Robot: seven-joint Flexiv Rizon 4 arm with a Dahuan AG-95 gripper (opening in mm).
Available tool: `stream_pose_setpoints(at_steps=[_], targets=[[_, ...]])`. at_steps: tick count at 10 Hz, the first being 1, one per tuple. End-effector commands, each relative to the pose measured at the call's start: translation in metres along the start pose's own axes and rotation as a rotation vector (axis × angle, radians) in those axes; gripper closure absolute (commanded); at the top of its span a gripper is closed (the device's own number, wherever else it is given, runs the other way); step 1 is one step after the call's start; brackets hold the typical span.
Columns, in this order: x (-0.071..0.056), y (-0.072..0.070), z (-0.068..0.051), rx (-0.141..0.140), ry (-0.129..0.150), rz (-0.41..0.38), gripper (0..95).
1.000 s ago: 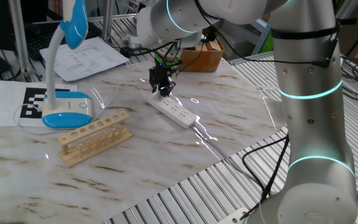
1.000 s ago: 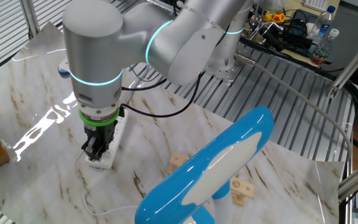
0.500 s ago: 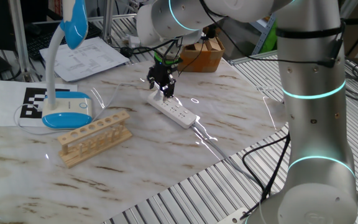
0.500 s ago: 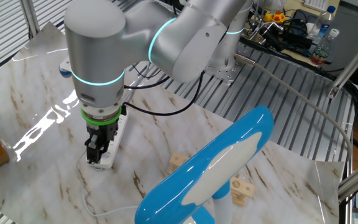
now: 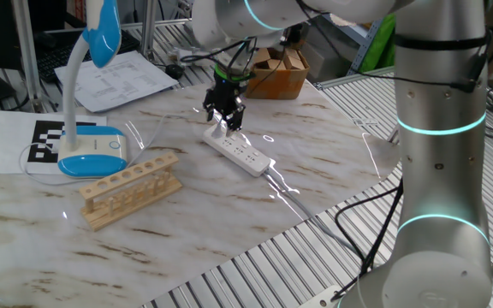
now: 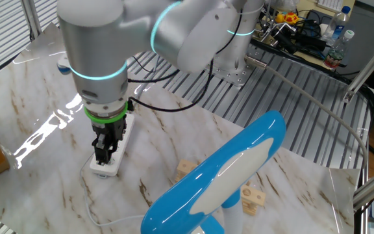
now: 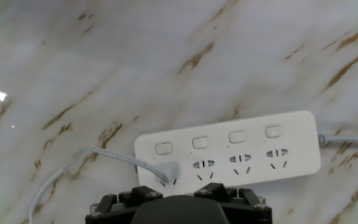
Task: Plug in the power cord of the desk lamp, turn on the socket, and light up the desk lamp
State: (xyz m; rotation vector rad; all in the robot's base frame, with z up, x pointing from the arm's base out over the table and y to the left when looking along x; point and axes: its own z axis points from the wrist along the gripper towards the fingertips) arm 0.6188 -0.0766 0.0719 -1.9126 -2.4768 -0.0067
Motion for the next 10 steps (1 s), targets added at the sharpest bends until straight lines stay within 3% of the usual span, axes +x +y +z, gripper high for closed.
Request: stream_pose_setpoints(at_steps=[1, 6, 10], targets=[[0.005, -0.007, -0.011, 0.007, -0.004, -0.029, 95.0], [0.003, -0.021, -0.034, 0.031, 0.008, -0.192, 95.0], [-0.011, -0.043, -0.045, 0.031, 0.025, -0.429, 95.0]])
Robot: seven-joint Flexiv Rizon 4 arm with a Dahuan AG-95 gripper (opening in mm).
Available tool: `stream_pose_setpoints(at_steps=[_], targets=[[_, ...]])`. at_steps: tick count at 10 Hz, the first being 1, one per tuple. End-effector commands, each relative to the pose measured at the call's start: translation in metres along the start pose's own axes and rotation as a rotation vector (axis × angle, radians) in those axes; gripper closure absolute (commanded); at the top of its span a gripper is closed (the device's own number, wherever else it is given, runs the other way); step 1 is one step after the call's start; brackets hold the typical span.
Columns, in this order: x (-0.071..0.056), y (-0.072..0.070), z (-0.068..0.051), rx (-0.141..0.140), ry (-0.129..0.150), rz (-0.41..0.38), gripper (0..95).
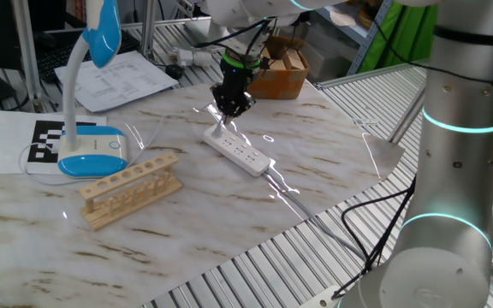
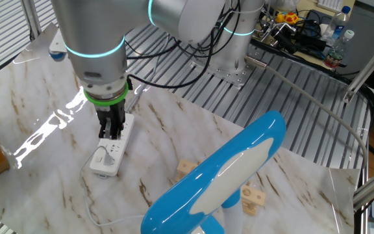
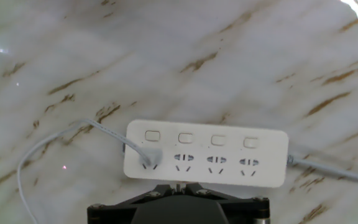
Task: Plug in the power cord of the desk lamp, turn on the socket, and light up the desk lamp
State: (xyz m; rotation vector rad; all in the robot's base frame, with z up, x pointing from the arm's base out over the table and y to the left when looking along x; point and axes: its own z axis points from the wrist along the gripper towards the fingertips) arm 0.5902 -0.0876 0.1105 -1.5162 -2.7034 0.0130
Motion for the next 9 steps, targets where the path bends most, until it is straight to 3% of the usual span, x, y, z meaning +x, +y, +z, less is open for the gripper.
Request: stream_pose_setpoints(at_steps=[1, 3, 5, 9], targets=[[-0.006, -0.022, -0.007, -0.001, 0.01, -0.205, 95.0], [-0.01, -0.03, -0.007, -0.002, 0.009, -0.273, 95.0], [-0.023, -0.039, -0.001, -0.003, 0.003, -0.415, 95.0], [-0.03, -0.034, 0.003, 0.0, -0.003, -0.559, 95.0]])
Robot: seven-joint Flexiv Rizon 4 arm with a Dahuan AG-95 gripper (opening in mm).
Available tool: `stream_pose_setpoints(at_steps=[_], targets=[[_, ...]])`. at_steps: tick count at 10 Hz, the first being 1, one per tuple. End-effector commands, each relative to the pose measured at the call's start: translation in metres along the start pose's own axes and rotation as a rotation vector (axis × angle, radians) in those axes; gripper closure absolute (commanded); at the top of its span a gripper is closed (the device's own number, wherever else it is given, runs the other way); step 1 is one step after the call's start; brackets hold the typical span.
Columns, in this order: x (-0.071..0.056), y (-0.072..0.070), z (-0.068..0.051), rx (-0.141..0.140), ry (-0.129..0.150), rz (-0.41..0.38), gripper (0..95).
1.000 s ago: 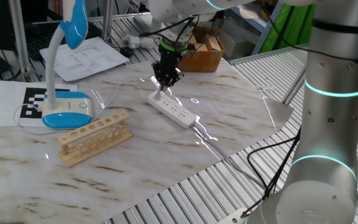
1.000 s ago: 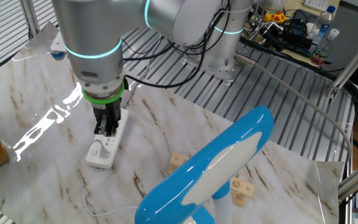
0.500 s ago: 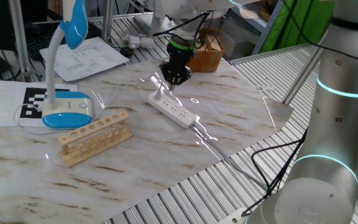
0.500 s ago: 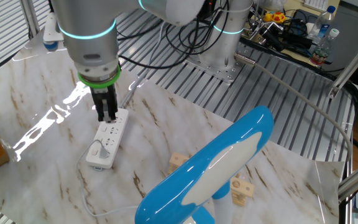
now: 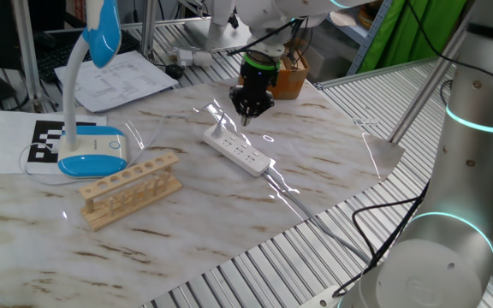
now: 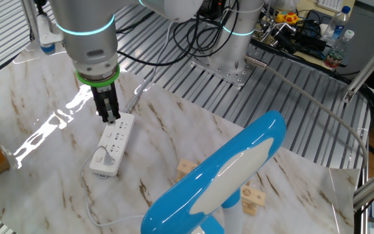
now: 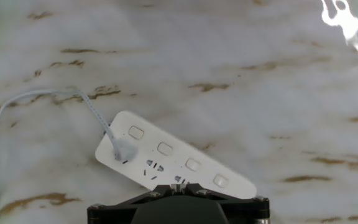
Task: Plug in the power cord of the desk lamp, turn on the socket, and light up the desk lamp
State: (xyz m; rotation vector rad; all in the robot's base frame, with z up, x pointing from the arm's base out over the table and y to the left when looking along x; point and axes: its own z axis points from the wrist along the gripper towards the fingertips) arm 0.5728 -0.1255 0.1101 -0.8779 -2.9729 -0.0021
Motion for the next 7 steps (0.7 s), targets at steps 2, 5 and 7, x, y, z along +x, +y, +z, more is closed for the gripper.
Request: stream_pose_setpoints(at_steps=[2, 5, 7], targets=[[-0.011, 0.0, 0.006, 0.001, -0.001, -0.181, 95.0], [-0.021, 0.002, 0.011, 0.002, 0.006, -0.214, 95.0], [-0.021, 0.002, 0.011, -0.012, 0.013, -0.195, 95.0]])
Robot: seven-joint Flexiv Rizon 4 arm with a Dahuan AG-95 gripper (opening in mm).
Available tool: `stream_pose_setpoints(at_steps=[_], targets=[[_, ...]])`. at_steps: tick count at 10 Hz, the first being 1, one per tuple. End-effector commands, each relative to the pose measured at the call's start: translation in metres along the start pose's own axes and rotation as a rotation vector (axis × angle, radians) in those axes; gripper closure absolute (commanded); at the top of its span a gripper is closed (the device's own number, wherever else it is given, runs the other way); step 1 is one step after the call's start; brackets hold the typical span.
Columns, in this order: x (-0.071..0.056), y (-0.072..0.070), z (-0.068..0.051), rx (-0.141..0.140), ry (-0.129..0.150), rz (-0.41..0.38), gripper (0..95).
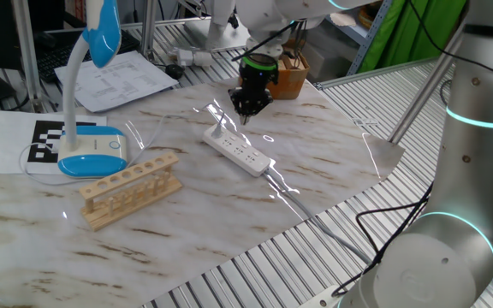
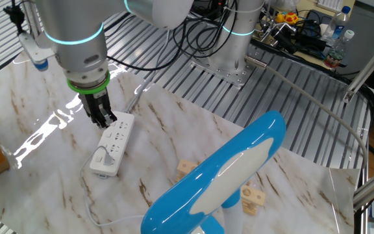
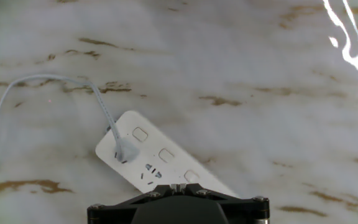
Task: Plug in the power cord of the desk lamp, turn on the socket, and light up the desk lamp
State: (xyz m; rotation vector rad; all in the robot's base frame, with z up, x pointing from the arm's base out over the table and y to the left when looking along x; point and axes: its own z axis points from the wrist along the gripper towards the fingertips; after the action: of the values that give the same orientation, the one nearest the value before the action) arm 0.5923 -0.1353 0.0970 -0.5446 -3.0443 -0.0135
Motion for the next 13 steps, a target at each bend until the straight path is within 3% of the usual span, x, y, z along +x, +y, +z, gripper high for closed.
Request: stream_pose_setpoints(at_steps=[1, 2, 4, 5, 10, 12, 13], targets=[[0.0017, -0.0006, -0.0011, -0.054, 0.034, 0.036, 95.0], [0.0017, -0.0006, -0.0011, -0.073, 0.04, 0.046, 95.0], [0.0017, -0.0006, -0.0011, -0.064, 0.038, 0.083, 95.0], [0.0017, -0.0006, -0.0011, -0.061, 0.05, 0.073, 95.0], [-0.0008, -0.0024, -0.0001, -0.047, 0.036, 0.033, 95.0], [-0.0024, -0.0029, 0.0012, -0.028, 0.025, 0.022, 95.0], [-0.0066, -0.0039, 0.004, -0.02, 0.013, 0.015, 76.0]])
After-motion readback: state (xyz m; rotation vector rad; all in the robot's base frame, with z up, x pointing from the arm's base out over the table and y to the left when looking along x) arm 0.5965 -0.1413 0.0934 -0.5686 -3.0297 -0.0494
